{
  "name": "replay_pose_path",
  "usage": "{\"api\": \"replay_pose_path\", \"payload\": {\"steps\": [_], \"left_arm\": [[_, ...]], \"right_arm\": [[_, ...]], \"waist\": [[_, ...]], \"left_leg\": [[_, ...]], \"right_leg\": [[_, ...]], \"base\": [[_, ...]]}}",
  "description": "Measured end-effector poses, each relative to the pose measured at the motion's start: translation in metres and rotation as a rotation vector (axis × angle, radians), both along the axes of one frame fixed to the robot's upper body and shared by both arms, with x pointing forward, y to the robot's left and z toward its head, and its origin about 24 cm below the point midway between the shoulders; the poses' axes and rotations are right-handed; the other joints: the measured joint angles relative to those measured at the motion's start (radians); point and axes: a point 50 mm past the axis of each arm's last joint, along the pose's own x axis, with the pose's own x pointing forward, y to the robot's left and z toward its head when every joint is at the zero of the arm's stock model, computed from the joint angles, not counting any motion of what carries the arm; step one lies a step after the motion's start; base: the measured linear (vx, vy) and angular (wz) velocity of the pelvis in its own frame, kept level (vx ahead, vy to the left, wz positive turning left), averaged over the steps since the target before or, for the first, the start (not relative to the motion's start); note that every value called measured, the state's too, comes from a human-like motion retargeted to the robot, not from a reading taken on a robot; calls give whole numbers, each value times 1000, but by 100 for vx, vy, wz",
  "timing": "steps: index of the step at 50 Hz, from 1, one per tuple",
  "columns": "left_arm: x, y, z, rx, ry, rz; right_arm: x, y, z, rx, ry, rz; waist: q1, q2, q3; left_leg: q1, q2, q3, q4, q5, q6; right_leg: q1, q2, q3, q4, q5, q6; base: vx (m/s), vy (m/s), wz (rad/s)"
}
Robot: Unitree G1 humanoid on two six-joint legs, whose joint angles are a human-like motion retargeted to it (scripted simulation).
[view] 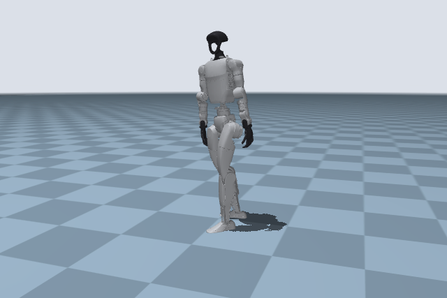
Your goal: Upper body actions
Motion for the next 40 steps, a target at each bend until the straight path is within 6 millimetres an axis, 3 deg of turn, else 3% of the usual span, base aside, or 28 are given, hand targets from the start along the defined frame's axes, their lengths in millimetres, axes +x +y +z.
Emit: {"api": "replay_pose_path", "payload": {"steps": [8, 13, 21, 27, 30, 33, 40], "left_arm": [[-2, 3, 1, 20, 17, 14], [-10, -3, 1, 25, 60, 43], [-36, -24, 2, -53, 121, 112], [-48, -47, 3, -138, 131, 220], [-46, -49, 3, -146, 135, 209], [-30, -43, 1, -131, 87, 163], [1, -20, -3, -59, -37, 155]], "right_arm": [[10, -9, 1, -27, -45, -58], [18, -18, 3, -57, -76, -76], [67, -7, 2, 4, -219, -18], [99, 13, 2, 107, -261, 208], [99, 17, 1, 100, -262, 310], [89, 17, 0, 83, -232, 358], [52, 12, -4, 50, -117, 251]], "waist": [[196, -32, 35], [340, -35, 55], [508, -43, 108], [473, -43, 116], [442, -45, 100], [403, -48, 91], [296, -50, 76]], "left_leg": [[-43, -78, -105, -40, 87, -102], [-73, -86, -140, -62, 124, -155], [-97, -84, -179, -72, 138, -180], [-100, -72, -174, -76, 139, -180], [-108, -66, -173, -76, 139, -180], [-110, -57, -174, -78, 138, -179], [-59, -52, -164, -75, 109, -102]], "right_leg": [[51, 14, -194, 30, -35, 59], [34, 44, -259, 51, -49, 64], [2, 70, -283, 83, -60, 64], [-6, 77, -272, 97, -63, 64], [-18, 78, -268, 98, -65, 64], [-21, 79, -273, 93, -63, 64], [-9, 59, -208, 78, -51, 64]], "base": [[-17, 18, 199], [-24, 10, 131], [-15, -3, 49], [-2, -3, 2], [1, -1, -6], [4, -6, -25], [16, -3, -66]]}}
